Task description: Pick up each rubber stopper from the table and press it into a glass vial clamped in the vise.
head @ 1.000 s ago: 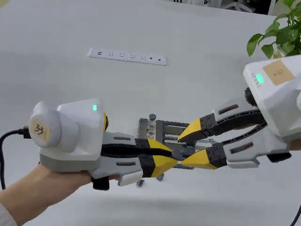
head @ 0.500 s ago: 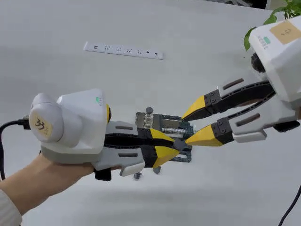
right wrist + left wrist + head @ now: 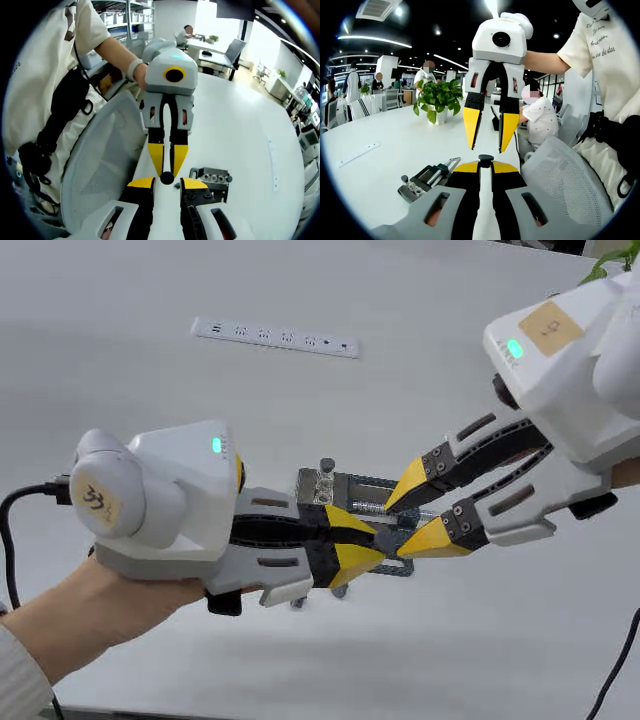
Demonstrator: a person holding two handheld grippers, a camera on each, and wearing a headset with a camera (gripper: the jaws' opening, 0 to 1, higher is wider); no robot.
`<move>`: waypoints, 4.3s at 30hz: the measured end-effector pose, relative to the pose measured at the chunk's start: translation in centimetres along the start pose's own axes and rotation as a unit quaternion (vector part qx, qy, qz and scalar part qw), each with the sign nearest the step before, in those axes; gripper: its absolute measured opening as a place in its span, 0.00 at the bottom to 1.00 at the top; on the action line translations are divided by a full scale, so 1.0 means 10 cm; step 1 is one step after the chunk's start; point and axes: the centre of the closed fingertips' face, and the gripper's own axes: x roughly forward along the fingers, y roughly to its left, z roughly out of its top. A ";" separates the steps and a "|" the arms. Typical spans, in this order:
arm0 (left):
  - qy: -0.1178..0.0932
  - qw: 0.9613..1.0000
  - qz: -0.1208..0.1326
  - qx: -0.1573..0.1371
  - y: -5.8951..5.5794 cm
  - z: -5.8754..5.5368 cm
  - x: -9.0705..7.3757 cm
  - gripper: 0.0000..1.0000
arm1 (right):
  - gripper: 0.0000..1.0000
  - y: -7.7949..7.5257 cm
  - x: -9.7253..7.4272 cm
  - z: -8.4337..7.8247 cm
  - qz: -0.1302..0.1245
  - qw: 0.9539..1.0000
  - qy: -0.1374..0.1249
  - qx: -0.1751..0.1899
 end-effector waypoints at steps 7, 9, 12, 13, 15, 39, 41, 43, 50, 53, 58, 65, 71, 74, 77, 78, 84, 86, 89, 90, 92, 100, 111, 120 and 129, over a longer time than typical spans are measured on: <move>0.001 1.000 0.001 -0.006 0.00 0.00 0.00 0.04 | 0.12 -0.03 0.01 -0.02 0.001 1.000 0.008 -0.014; -0.001 1.000 0.002 -0.009 0.00 0.00 0.00 0.04 | 0.11 -0.03 0.02 -0.03 0.001 1.000 0.014 -0.018; -0.004 1.000 0.003 -0.015 0.00 0.00 0.00 0.04 | 0.11 -0.03 0.03 -0.04 0.004 1.000 0.016 -0.019; -0.004 1.000 0.004 -0.015 0.00 0.00 0.00 0.04 | 0.10 -0.03 0.03 -0.05 0.003 1.000 0.018 -0.021; -0.004 1.000 0.003 -0.017 0.00 0.00 0.00 0.04 | 0.10 -0.04 0.04 -0.06 0.003 1.000 0.020 -0.021; -0.006 1.000 0.004 -0.028 -0.04 0.02 0.04 0.04 | 0.08 -0.02 0.07 -0.08 0.007 0.999 0.031 -0.028; -0.003 1.000 0.003 -0.026 -0.05 0.02 0.05 0.04 | 0.08 -0.02 0.07 -0.08 0.010 0.999 0.031 -0.028; 0.001 1.000 0.002 -0.020 -0.06 0.01 0.05 0.04 | 0.08 -0.01 0.07 -0.08 0.012 0.999 0.033 -0.031; 0.006 1.000 0.000 -0.015 -0.07 0.00 0.04 0.04 | 0.08 0.01 0.07 -0.08 0.020 0.999 0.038 -0.033; 0.008 1.000 0.000 -0.014 -0.07 -0.01 0.03 0.04 | 0.07 0.02 0.08 -0.07 0.018 0.998 0.040 -0.035; 0.016 1.000 0.000 -0.009 -0.07 -0.03 0.02 0.04 | 0.07 0.04 0.10 -0.07 0.018 0.998 0.045 -0.033; 0.021 1.000 -0.003 -0.014 -0.08 -0.06 0.02 0.04 | 0.06 0.05 0.11 -0.07 0.019 0.998 0.052 -0.039; 0.021 1.000 0.000 -0.011 -0.07 -0.06 0.03 0.05 | 0.06 0.04 0.11 -0.09 0.021 0.997 0.055 -0.039; 0.026 1.000 0.000 -0.011 -0.07 -0.08 0.03 0.05 | 0.06 0.04 0.12 -0.09 0.023 0.997 0.056 -0.039; 0.047 0.999 0.006 -0.007 -0.05 -0.17 0.03 0.06 | 0.06 0.01 0.11 -0.10 0.020 0.997 0.059 -0.038; 0.050 0.999 0.009 -0.005 -0.04 -0.20 0.03 0.09 | 0.06 -0.01 0.11 -0.11 0.018 0.997 0.059 -0.037; 0.053 0.998 0.035 -0.020 0.06 -0.32 -0.05 0.28 | 0.06 -0.09 0.09 -0.15 0.013 0.997 0.064 -0.033; 0.055 0.997 0.048 -0.021 0.10 -0.35 -0.06 0.36 | 0.06 -0.13 0.09 -0.18 0.012 0.997 0.065 -0.031; 0.057 0.996 0.064 -0.022 0.17 -0.40 -0.10 0.47 | 0.06 -0.16 0.11 -0.20 0.013 0.997 0.067 -0.030; 0.059 0.995 0.071 -0.025 0.19 -0.42 -0.11 0.50 | 0.06 -0.17 0.12 -0.21 0.012 0.997 0.067 -0.030; 0.058 0.995 0.084 -0.021 0.24 -0.44 -0.14 0.57 | 0.06 -0.18 0.14 -0.22 0.013 0.997 0.069 -0.028; 0.078 0.986 0.142 -0.027 0.43 -0.62 -0.27 0.99 | 0.06 -0.29 0.22 -0.29 0.017 0.997 0.076 -0.025; 0.073 0.985 0.152 -0.034 0.49 -0.68 -0.34 0.99 | 0.06 -0.66 0.30 -0.35 -0.001 0.996 0.086 -0.016; 0.070 0.983 0.164 -0.039 0.52 -0.71 -0.39 0.99 | 0.06 -0.96 0.39 -0.38 -0.017 0.995 0.099 -0.007; 0.072 0.982 0.169 -0.047 0.54 -0.78 -0.45 0.97 | 0.06 -1.18 0.53 -0.44 -0.020 0.993 0.118 -0.011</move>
